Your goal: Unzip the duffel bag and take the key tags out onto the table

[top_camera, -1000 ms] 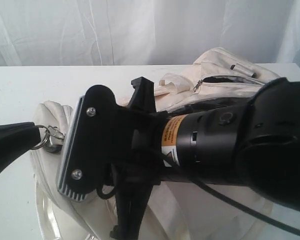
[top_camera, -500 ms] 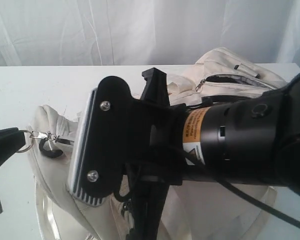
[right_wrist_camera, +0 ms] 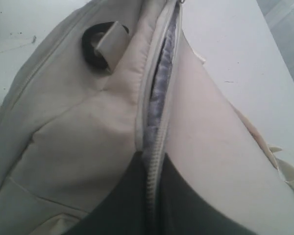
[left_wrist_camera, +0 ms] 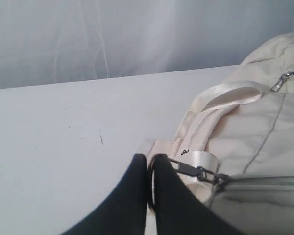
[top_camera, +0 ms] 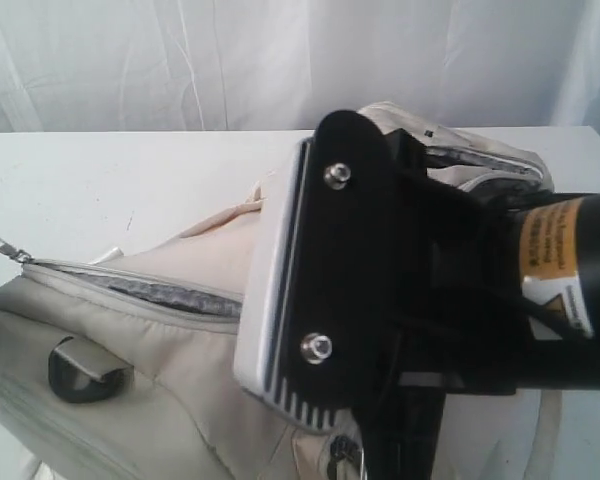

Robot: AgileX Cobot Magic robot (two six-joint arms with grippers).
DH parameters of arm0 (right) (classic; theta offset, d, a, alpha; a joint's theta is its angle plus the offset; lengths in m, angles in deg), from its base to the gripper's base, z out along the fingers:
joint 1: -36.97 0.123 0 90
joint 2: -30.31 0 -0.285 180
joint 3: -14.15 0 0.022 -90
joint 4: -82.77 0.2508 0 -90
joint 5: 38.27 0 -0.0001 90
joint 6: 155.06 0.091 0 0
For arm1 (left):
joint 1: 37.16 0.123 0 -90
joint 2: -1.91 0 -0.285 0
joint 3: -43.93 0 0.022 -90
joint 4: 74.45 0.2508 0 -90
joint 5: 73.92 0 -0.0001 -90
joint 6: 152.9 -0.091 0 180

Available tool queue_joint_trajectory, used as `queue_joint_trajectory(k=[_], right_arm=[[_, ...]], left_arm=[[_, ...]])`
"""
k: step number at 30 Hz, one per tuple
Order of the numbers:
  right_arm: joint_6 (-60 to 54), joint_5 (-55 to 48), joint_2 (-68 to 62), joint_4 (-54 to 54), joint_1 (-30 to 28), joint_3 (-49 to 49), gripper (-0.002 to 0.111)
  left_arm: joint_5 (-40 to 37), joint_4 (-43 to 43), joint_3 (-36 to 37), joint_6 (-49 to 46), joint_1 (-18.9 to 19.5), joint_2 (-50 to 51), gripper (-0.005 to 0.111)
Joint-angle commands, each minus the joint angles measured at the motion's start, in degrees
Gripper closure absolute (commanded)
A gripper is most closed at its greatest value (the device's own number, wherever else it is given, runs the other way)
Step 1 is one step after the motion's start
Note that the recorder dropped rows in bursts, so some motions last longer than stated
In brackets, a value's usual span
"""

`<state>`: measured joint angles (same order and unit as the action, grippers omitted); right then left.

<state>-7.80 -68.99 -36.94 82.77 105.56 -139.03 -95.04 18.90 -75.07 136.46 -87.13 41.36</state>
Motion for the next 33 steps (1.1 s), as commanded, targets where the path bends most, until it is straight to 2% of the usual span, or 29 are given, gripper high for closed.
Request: queue_joint_trajectory(k=[1,3,6,9,10,12,15,16,18,19,22,25,33], right_arm=[[0.0,0.4,2.1,0.0,0.0,-0.3,0.108],[0.0,0.4,1.9,0.0,0.0,-0.3,0.108],[0.6,0.4,1.3,0.0,0.0,-0.3,0.108],[2.6,0.8,0.6,0.0,0.0,-0.3,0.108],[3.3,1.5,-0.3,0.0,0.0,-0.3,0.108],[3.4,3.5,-2.3,0.0,0.0,-0.3,0.108],[3.4,10.6,-5.3,-0.4,-0.1,-0.3,0.108],[3.4,16.9,-6.7,-1.5,-0.1,-0.3,0.108],[4.0,27.7,-9.3,-1.5,-0.8,-0.3,0.108],[5.7,33.6,-11.2,-1.4,-2.5,-0.3,0.108],[9.4,41.0,-17.0,5.8,-8.3,-0.3,0.108],[12.5,49.9,-22.3,12.4,-9.9,-1.8,0.108],[15.1,50.3,-28.6,12.1,-9.9,-12.4,0.107]], left_arm=[[-9.8,-0.6,0.1,0.0,1.3,-0.2,0.107],[-7.5,-0.6,0.1,-0.5,1.3,-0.2,0.106],[-4.8,-0.5,0.1,-1.9,1.3,-0.2,0.093],[-3.8,-0.1,0.1,-1.9,1.3,-0.2,0.071],[-3.7,0.0,0.1,-1.9,1.3,-0.2,0.053],[-1.5,-0.7,-0.7,-1.3,1.3,-0.3,0.037],[10.9,-1.0,-2.6,-1.5,1.3,-0.3,0.036],[16.7,-1.0,-2.9,-1.5,1.3,-0.3,0.036],[20.2,0.3,-2.9,-1.8,1.3,-0.3,0.036],[20.2,1.0,-2.9,-1.9,1.3,-0.3,0.036],[18.8,1.4,-3.2,-3.0,1.3,-0.3,0.036],[16.7,1.8,-3.5,-3.8,1.3,-0.3,0.036],[7.1,1.6,-3.5,-6.4,1.3,-0.3,0.036]])
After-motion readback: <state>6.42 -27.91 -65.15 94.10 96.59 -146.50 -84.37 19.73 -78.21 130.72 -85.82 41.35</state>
